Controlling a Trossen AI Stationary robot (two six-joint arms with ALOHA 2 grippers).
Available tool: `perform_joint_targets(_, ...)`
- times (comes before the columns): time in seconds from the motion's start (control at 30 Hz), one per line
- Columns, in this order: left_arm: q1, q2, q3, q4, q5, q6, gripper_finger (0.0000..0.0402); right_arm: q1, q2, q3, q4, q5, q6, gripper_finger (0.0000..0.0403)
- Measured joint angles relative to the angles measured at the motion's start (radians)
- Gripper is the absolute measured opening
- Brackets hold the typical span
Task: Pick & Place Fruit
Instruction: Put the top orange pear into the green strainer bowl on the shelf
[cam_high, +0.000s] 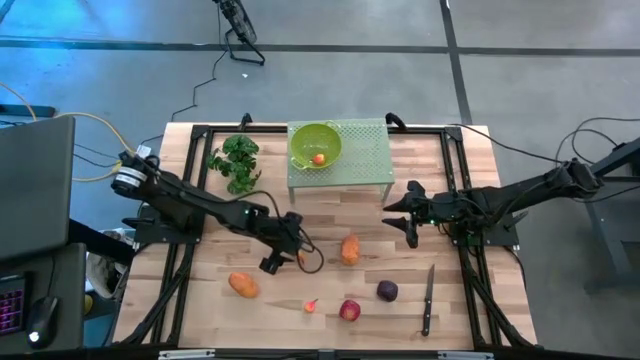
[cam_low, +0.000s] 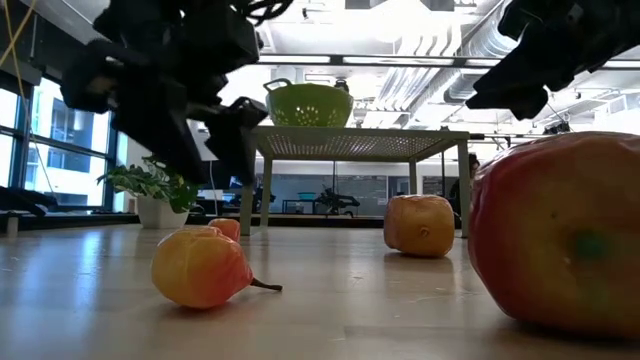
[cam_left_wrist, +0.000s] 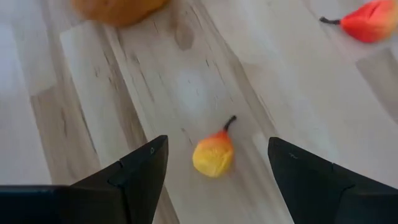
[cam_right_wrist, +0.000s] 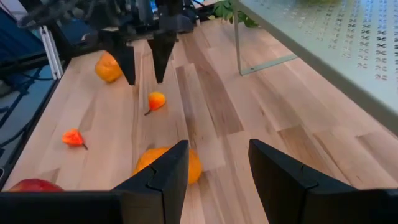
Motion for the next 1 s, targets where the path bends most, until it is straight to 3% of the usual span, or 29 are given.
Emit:
perform_joint_targets(0.8, 0.0, 0.164, 0.0, 0.077, 0.0, 0.012, 0.0269, 0.0, 0.001, 0.001, 0.01, 0.0, 0.004, 0.016)
perform_joint_targets(1.0, 0.0, 0.165, 0.0, 0.078, 0.001, 0.012, 0.0229, 0.0, 0.001, 0.001, 0.011, -0.001, 0.005, 0.016)
